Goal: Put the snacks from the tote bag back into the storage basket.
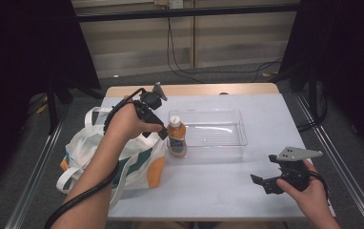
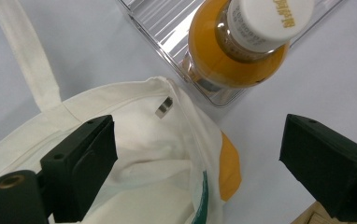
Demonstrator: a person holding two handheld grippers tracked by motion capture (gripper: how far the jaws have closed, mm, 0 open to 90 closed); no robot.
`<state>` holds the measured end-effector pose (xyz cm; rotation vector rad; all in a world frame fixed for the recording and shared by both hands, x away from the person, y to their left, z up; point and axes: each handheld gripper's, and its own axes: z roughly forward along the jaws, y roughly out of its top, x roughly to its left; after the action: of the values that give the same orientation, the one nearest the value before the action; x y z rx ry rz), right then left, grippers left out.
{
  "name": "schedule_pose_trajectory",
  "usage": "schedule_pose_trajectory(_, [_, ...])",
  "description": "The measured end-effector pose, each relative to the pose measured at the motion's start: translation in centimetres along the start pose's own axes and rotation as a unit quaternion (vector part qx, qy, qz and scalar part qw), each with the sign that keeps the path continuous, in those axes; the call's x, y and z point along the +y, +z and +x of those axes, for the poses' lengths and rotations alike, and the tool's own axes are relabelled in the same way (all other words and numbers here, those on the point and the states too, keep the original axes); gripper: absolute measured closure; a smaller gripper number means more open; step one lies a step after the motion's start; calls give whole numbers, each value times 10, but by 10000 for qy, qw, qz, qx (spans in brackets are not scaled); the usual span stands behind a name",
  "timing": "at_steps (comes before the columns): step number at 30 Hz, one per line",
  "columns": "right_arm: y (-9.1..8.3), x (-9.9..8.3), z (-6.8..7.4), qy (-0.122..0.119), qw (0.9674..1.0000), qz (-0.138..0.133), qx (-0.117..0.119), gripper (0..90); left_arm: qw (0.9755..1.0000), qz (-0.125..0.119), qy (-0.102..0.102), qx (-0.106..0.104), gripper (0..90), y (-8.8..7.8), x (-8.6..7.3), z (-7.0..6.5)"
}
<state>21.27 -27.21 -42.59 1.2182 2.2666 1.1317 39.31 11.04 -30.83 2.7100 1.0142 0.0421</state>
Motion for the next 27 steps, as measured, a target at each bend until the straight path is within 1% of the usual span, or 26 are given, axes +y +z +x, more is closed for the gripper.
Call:
schedule_pose_trajectory(3, [0,0,-1,-19,10000,-2,7,38,10000,-46,-11,4,107,-3,-5,2])
schedule_pose_trajectory(4, [0,-1,-1,-9,10000,1,6,38,10000,-33,-12,-18,107,-4,-7,2])
schedule_pose_trajectory(5, [0,-1,-1,-7,10000,7,-2,38,10000,-16,-16,4,106,-4,-9,2])
schedule_pose_trajectory(8, [0,-1,-1,-14,10000,9,-11,38,10000,-32,2,-9,106,-4,-14,2])
schedule_pose_trajectory(10, [1,-1,0,-6,10000,29,8,38,10000,-40,37,-53,106,-4,-17,2])
schedule_pose_trajectory(12, [2,0,0,-19,10000,24,6,38,10000,-13,27,-52,106,-4,-21,2])
schedule_pose_trajectory(13, [2,0,1,-18,10000,26,9,38,10000,-48,0,-75,106,-4,-22,3])
schedule_pose_trajectory(17, [2,0,1,-32,10000,22,14,38,9999,-52,-35,-79,106,-4,-29,5])
schedule_pose_trajectory(18, [2,0,1,-36,10000,24,23,38,10000,-25,-52,-52,106,-4,-30,5])
schedule_pose_trajectory(20, [3,0,1,-33,10000,31,21,38,10000,21,-38,-78,106,-4,-32,5])
schedule_pose_trajectory(23, [3,0,1,-33,10000,28,22,38,9999,-25,-55,-103,106,-5,-36,6])
schedule_pose_trajectory(25, [2,0,1,-32,10000,23,23,38,9999,-6,-97,-98,106,-5,-39,6])
schedule_pose_trajectory(26, [2,0,1,-23,10000,25,13,38,10000,-4,-67,-74,106,-5,-40,7])
schedule_pose_trajectory(27, [2,0,1,-20,10000,24,14,38,10000,10,-95,-5,105,-5,-43,7])
